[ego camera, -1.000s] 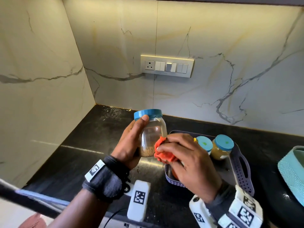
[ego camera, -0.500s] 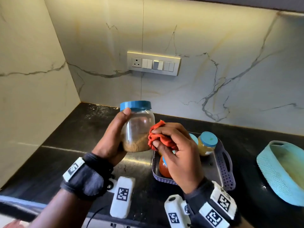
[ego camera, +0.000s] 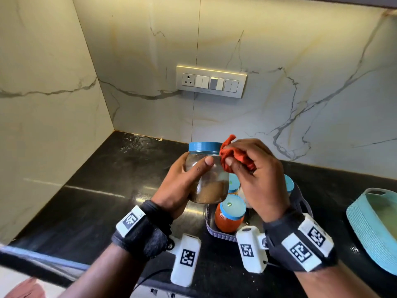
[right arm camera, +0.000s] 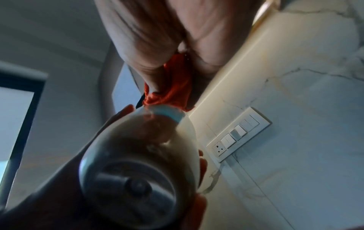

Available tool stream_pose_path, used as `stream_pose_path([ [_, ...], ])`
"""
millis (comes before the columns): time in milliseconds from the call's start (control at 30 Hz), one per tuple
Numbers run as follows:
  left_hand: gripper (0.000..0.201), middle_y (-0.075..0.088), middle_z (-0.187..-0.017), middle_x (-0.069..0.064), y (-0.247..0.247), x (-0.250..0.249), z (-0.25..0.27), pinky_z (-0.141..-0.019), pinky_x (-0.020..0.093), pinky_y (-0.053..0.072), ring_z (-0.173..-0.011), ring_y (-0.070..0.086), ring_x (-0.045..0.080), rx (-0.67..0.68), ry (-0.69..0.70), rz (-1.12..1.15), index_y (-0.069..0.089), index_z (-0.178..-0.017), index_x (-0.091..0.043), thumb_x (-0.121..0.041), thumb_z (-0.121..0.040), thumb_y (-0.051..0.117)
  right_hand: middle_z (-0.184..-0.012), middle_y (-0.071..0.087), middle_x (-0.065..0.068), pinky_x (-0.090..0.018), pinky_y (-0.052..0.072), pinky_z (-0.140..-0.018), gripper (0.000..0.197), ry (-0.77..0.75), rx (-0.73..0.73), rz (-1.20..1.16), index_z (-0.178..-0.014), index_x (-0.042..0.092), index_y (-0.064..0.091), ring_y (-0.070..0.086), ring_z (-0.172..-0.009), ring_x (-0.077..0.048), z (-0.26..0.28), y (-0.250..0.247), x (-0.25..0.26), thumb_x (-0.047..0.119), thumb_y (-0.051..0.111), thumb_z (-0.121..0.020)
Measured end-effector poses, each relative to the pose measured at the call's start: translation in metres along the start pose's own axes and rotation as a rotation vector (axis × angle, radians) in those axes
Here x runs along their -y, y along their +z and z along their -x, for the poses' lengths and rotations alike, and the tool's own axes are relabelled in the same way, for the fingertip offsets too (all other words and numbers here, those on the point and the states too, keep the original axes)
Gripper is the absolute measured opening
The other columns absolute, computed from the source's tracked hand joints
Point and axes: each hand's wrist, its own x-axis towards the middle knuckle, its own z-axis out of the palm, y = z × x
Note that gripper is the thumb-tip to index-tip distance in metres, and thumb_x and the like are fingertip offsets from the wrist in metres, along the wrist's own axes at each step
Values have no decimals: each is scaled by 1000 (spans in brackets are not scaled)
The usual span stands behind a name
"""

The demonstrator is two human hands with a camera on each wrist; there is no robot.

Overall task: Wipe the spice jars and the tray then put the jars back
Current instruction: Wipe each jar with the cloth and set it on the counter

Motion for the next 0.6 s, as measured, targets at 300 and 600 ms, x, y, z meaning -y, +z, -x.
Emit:
stream_pose_path([
  [300,79,67,-123,27,15,8,-17,-85,44,59,-104,68,34,-102,-31,42,56,-132,2,-47,-75,80,-110,66,-2,-23,51,-94,19,-306,211,207,-107,12,75,62,-102,-16,33,-11,-5,17,59,-98],
  [600,79,66,-121,32,61,19,-35,-86,56,60,-99,68,37,-83,-38,102,54,-135,5,-43,-77,78,-111,66,2,-25,50,-94,19,-55,116,-19,-105,12,73,62,-108,-12,17,-51,-43,5,70,-87],
])
